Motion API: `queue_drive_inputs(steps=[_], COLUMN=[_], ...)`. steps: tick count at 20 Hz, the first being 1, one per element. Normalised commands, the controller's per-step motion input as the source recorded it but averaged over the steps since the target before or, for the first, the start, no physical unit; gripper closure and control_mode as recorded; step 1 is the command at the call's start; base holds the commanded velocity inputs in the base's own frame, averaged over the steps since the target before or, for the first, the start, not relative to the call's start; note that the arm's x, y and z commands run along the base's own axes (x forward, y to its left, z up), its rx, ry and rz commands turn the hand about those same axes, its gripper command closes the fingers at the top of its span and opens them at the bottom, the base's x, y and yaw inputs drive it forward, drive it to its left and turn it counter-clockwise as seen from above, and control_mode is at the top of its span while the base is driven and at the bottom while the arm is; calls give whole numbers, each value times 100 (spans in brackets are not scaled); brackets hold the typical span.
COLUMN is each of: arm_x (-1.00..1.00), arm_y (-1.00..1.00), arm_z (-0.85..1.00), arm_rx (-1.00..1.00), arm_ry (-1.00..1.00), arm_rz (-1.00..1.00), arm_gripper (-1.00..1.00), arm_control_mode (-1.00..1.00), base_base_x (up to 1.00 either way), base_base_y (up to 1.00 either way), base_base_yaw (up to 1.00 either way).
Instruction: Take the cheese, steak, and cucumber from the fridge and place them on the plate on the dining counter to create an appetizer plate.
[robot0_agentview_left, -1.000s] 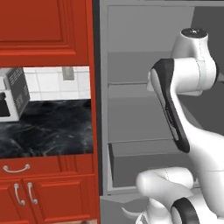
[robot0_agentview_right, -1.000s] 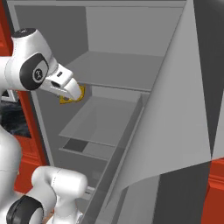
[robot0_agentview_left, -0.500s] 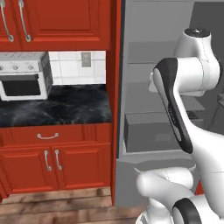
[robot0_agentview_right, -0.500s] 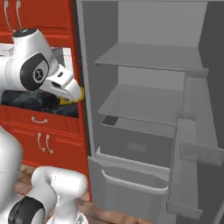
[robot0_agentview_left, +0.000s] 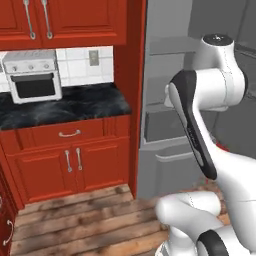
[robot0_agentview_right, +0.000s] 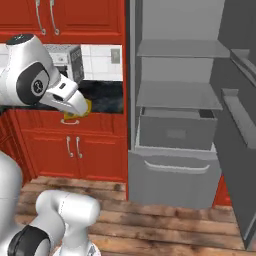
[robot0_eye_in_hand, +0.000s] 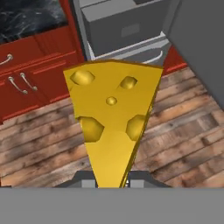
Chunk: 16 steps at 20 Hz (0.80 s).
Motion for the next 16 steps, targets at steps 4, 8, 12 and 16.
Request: queue_drive_inputs(steps=[4,8,12,16], arm_x=[0,0,0,0], arm_y=[0,0,0,0], arm_z=[0,0,0,0], arm_rx=[0,0,0,0], arm_ry=[0,0,0,0], arm_rz=[0,0,0,0], arm_gripper=[100,100,100,100], arm_control_mode=[100,100,100,100], base_base_x=[-81,-71,-69,-71], base_base_y=[16,9,8,5], base_base_yaw=[-81,-86,-86,-85])
